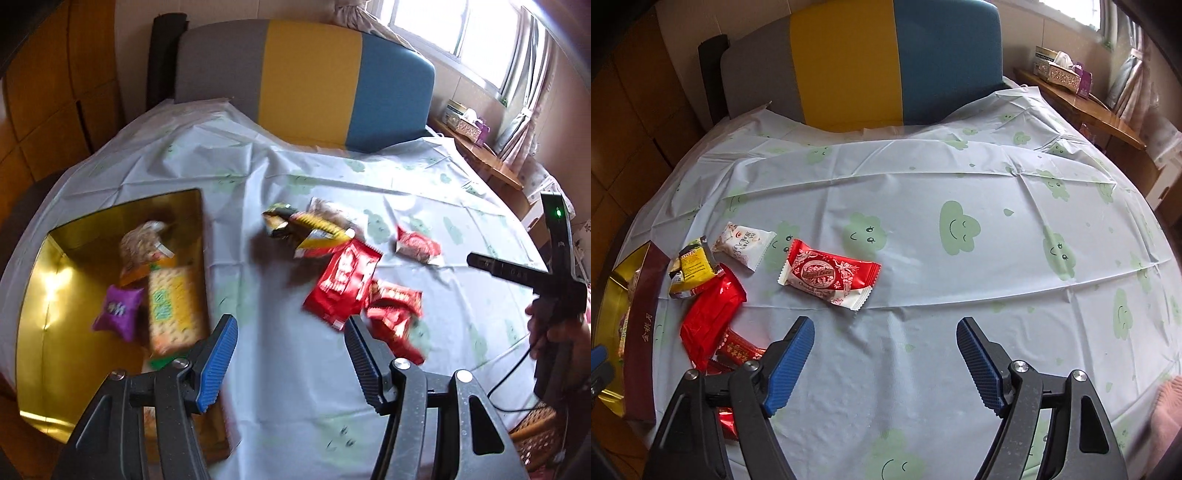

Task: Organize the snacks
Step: 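Move both tools back toward the remaining snack packets, then grasp the yellow-and-black printed snack bag with the left tool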

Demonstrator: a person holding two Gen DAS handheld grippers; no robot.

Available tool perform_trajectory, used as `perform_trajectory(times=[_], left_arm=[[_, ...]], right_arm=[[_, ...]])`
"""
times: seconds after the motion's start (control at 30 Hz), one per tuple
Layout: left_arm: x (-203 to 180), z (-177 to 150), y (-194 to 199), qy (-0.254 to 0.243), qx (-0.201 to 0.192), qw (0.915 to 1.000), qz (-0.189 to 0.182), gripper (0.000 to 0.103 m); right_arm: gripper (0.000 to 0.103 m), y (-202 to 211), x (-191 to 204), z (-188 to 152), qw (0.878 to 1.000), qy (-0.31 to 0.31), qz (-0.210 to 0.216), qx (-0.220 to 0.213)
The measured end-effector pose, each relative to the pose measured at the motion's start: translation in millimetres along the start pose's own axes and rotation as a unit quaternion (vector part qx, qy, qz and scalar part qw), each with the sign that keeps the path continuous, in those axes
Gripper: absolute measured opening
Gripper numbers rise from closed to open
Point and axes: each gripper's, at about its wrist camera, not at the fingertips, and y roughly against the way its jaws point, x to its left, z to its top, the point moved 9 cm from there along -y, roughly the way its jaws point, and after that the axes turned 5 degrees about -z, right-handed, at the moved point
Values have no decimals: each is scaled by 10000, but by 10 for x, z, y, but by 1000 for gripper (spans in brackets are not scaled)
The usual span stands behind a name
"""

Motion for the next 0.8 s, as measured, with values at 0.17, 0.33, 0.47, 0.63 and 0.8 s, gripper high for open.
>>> perform_trajectory(times=[0.17, 0.33, 0.47, 0.63, 0.8], left_arm=[[-102, 191, -202, 105, 114, 9998, -157, 61], [-113, 426, -506, 453, 290, 9980, -321, 61], [-35, 593, -819, 923, 501, 9935, -438, 69], [59, 773, -1153, 1387, 650, 9874, -389, 81], [72, 850, -1442, 1316, 786, 9881, -79, 84]], right_arm=[[82, 0, 40, -10, 9999, -14, 102, 71], [82, 42, 110, 5, 9997, 50, 224, 30], [84, 83, 132, 24, 9995, 31, 327, -12], [85, 121, 161, 52, 9989, -10, 465, -47], [85, 140, 157, 65, 9983, -91, 576, -47]])
